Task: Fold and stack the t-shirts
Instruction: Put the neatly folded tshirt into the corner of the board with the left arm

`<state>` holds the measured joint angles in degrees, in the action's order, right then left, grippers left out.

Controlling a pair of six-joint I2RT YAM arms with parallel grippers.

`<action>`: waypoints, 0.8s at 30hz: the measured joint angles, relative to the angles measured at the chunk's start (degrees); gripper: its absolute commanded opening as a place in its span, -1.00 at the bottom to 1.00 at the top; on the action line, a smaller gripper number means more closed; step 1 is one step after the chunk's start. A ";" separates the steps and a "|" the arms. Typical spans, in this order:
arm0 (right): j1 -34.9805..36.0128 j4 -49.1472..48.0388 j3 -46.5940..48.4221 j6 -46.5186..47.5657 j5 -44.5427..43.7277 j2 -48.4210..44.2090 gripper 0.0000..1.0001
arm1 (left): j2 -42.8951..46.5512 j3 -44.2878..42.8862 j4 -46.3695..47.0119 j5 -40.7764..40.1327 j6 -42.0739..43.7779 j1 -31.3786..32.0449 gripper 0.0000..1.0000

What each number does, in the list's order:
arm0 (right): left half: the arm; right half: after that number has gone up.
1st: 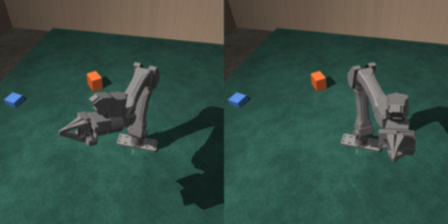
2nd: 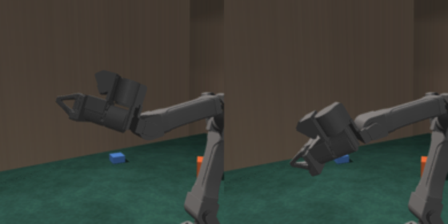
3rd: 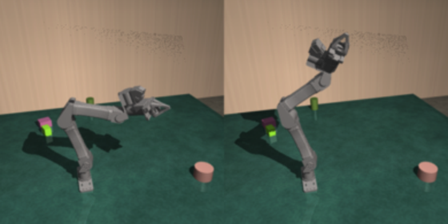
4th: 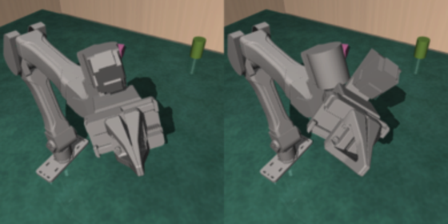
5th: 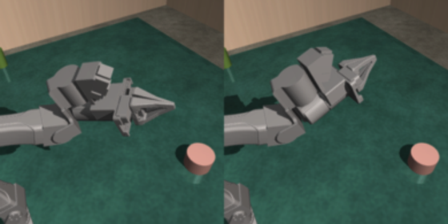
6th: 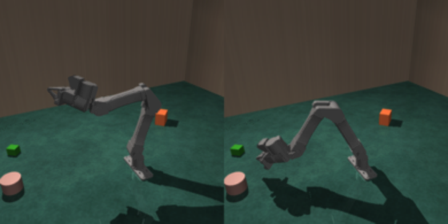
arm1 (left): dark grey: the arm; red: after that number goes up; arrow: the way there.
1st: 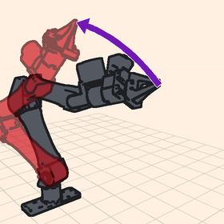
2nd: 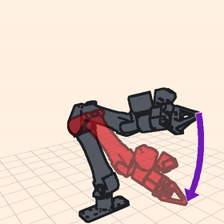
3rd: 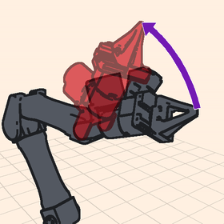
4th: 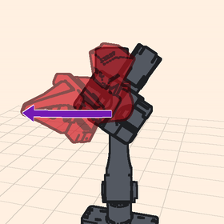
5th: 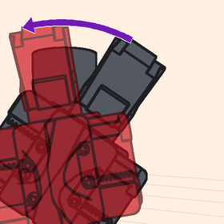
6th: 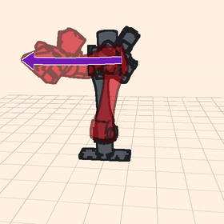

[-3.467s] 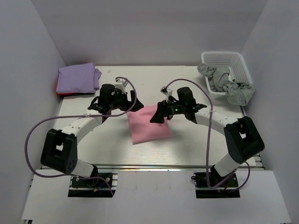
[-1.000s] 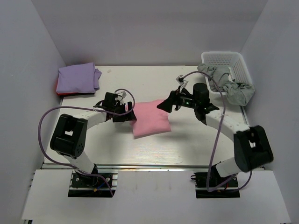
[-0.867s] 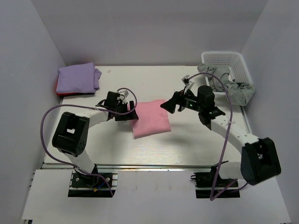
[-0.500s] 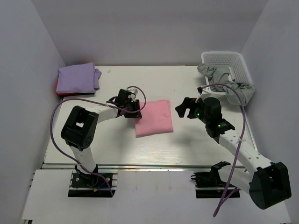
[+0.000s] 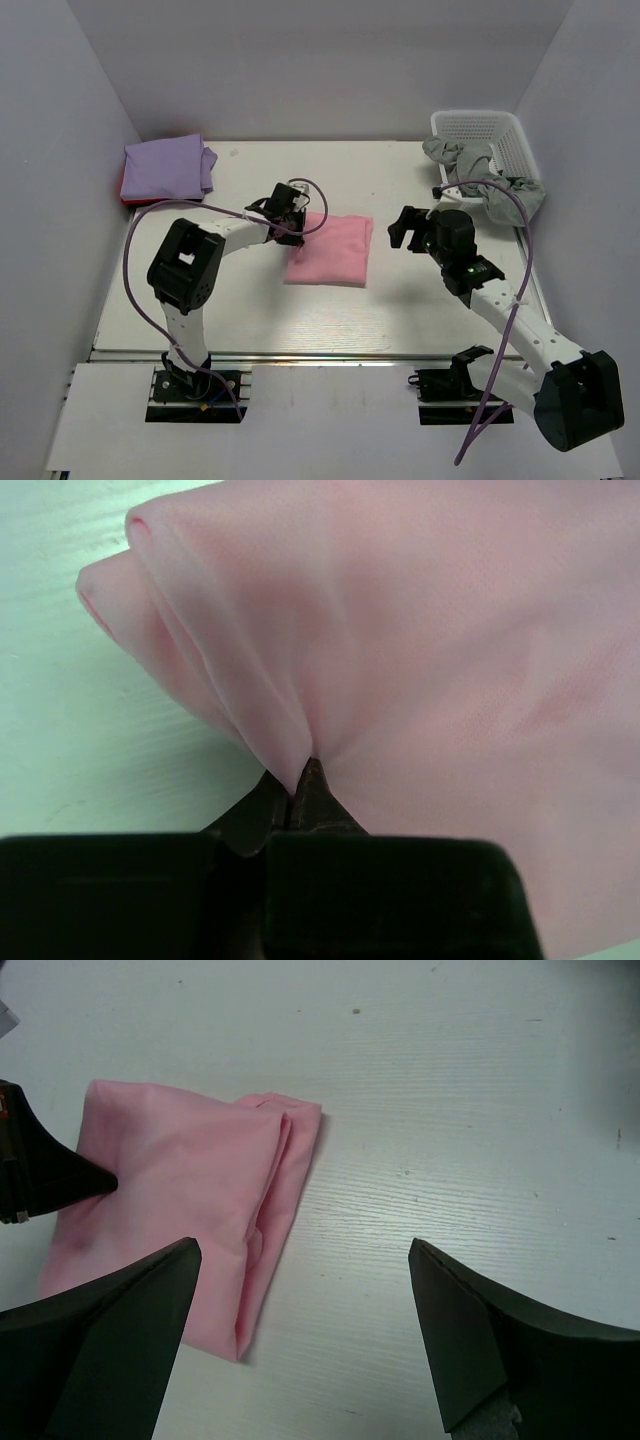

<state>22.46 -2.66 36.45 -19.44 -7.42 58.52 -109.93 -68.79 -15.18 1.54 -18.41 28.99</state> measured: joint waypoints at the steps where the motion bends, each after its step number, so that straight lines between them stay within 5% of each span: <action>1: 0.00 0.00 0.00 0.09 0.00 0.11 0.81 | 0.24 0.00 -0.17 -0.70 1.77 0.04 -1.00; 15: 0.00 -0.17 -0.57 1.90 -3.32 1.57 0.81 | 3.41 -16.44 -6.29 -15.32 28.17 -2.78 -1.00; 24: 0.00 -0.24 -0.55 1.92 -4.31 2.34 0.81 | 1.53 -29.31 -10.73 -22.21 37.07 -7.82 -1.00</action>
<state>22.46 -2.90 35.90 -17.52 -11.73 60.86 -108.40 -98.10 -25.91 -20.67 18.65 21.17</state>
